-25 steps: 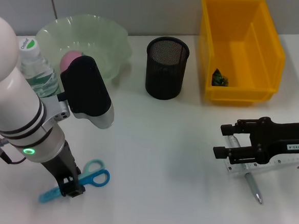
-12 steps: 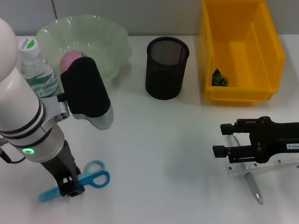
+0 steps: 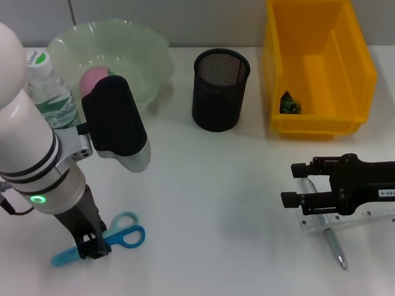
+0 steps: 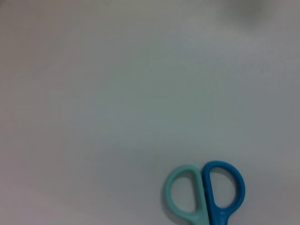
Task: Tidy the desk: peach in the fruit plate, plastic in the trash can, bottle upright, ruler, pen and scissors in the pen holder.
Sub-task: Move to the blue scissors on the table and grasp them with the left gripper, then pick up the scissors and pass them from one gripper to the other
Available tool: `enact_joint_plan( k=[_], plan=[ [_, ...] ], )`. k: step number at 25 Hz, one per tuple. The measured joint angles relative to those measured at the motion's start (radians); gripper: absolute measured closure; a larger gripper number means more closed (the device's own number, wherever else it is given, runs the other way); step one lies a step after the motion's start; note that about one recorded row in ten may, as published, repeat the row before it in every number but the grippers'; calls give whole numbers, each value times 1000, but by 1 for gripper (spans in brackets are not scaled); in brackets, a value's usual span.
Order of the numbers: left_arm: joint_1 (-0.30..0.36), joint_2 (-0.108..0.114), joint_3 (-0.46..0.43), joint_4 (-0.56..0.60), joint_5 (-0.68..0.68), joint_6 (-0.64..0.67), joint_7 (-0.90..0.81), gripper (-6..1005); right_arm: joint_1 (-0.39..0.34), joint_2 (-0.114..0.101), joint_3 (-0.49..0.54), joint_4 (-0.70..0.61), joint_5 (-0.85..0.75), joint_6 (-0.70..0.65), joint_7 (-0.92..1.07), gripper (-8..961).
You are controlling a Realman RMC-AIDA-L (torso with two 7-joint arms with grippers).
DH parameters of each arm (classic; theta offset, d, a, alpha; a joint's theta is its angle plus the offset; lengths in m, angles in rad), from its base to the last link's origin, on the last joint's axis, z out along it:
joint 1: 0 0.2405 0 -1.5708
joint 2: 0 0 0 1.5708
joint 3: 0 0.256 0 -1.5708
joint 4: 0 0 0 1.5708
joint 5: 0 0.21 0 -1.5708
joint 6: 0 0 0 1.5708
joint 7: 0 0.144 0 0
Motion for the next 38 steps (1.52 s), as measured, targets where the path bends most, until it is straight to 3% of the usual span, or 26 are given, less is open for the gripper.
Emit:
enact_joint_plan(
  k=[19, 24, 27, 38],
  plan=[
    [-4, 0, 5, -18, 0, -13, 4, 670, 0, -1, 1, 1, 0, -1, 0, 199],
    [-5, 0, 10, -20, 0, -17, 4, 752, 0, -1, 1, -1, 0, -3, 1, 199],
    [-6, 0, 10, -21, 0, -18, 4, 751, 0, -1, 1, -1, 0, -4, 1, 199],
    [7, 1, -107, 40, -31, 26, 15, 752, 2, -5, 2, -4, 2, -10, 3, 198]
  ],
)
